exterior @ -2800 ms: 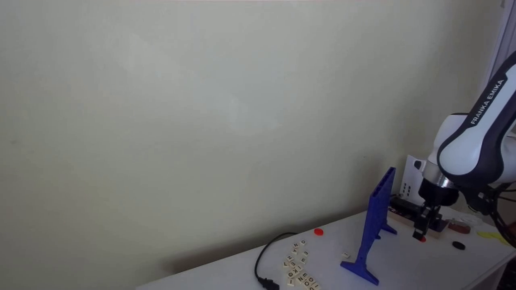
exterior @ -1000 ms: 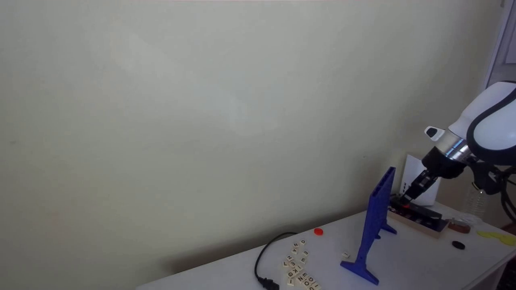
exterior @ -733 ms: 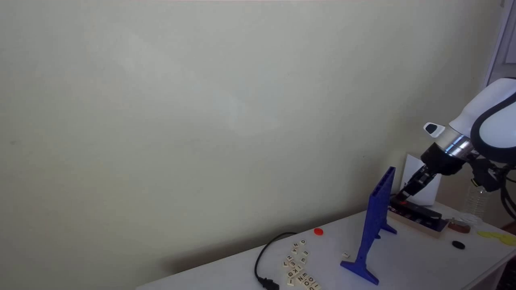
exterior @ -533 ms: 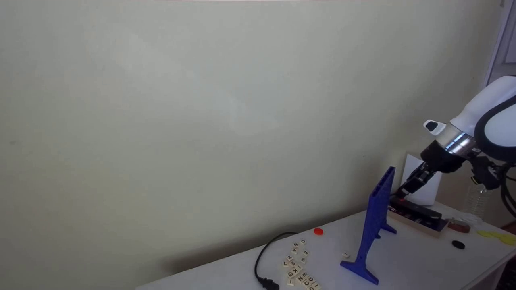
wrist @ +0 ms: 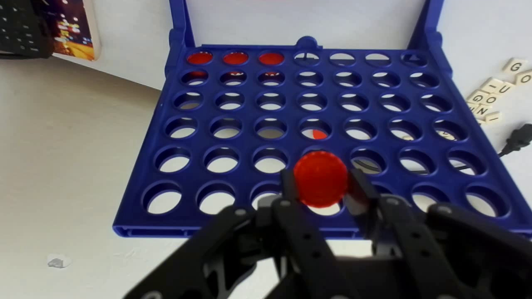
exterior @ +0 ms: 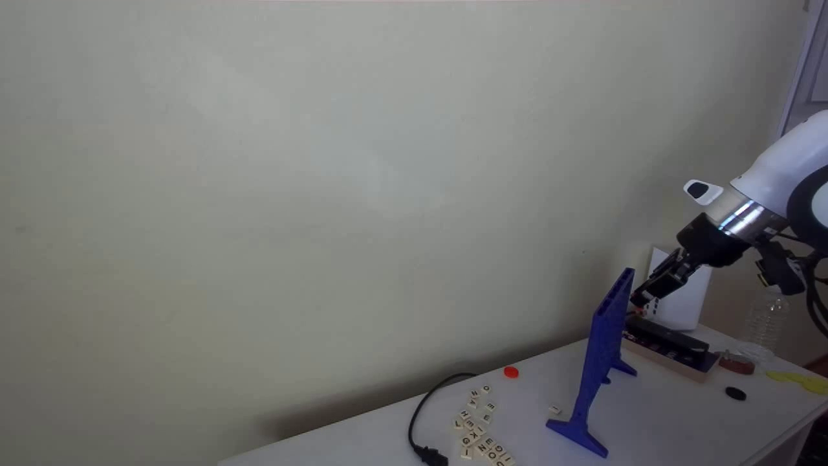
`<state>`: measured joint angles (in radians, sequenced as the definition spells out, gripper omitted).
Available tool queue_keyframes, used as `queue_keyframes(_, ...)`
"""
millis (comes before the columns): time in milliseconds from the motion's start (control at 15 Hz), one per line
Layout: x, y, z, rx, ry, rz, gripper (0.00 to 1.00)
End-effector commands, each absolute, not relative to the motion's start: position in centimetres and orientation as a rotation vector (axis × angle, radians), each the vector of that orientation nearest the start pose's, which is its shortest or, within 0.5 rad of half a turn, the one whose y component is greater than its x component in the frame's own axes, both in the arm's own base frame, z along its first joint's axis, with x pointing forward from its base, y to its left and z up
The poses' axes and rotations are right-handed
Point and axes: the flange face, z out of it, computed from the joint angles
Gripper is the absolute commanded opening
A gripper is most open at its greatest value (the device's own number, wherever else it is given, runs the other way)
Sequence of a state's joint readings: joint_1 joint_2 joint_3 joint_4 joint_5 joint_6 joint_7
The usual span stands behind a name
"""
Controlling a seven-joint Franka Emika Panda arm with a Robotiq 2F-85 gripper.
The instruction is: Put one orange ring inside the blue gameboard.
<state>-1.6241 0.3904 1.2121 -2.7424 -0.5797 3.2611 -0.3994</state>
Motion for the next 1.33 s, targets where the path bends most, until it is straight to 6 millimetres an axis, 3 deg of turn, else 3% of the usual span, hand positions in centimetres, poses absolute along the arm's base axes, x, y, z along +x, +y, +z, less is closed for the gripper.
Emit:
queue_keyframes(0,40.6,-8.7,24.6,-2.829,-0.707,-0.825,0.1)
queue_keyframes(1267,38.3,-8.9,27.5,-2.764,-0.7,-0.87,0.1)
